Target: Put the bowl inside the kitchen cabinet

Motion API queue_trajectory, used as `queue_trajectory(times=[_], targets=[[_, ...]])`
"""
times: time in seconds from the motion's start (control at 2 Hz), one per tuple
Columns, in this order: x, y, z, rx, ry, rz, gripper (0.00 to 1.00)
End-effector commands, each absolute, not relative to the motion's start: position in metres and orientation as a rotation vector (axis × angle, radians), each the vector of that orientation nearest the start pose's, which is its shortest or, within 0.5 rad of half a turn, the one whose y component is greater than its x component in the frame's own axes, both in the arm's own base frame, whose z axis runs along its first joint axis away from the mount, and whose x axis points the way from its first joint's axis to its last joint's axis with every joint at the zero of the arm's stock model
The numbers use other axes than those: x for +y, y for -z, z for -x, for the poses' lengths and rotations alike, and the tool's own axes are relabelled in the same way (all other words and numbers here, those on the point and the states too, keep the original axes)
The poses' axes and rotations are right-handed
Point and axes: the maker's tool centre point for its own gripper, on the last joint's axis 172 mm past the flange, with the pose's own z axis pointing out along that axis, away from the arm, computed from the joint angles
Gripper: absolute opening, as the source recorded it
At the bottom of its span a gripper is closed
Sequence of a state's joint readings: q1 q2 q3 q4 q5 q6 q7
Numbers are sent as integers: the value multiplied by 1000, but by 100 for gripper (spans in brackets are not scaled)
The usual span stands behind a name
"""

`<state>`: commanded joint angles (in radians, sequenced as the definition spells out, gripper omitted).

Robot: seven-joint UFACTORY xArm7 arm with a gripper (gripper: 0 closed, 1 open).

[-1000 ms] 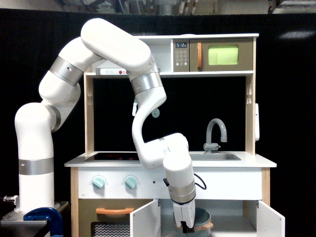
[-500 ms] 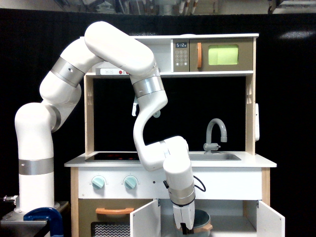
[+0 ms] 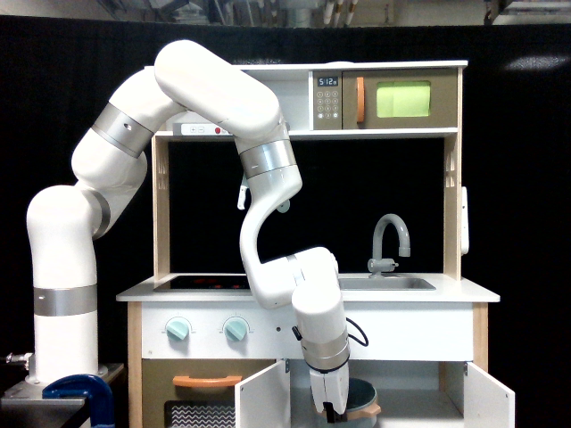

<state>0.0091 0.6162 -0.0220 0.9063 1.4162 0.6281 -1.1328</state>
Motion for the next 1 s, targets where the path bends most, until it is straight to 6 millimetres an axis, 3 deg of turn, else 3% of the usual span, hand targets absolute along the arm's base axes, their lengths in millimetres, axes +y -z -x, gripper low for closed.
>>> queue_trajectory(times=[0.5,1.0], targets=[[93,86,-455,249,129,2505,0],[106,94,-453,249,129,2505,100]])
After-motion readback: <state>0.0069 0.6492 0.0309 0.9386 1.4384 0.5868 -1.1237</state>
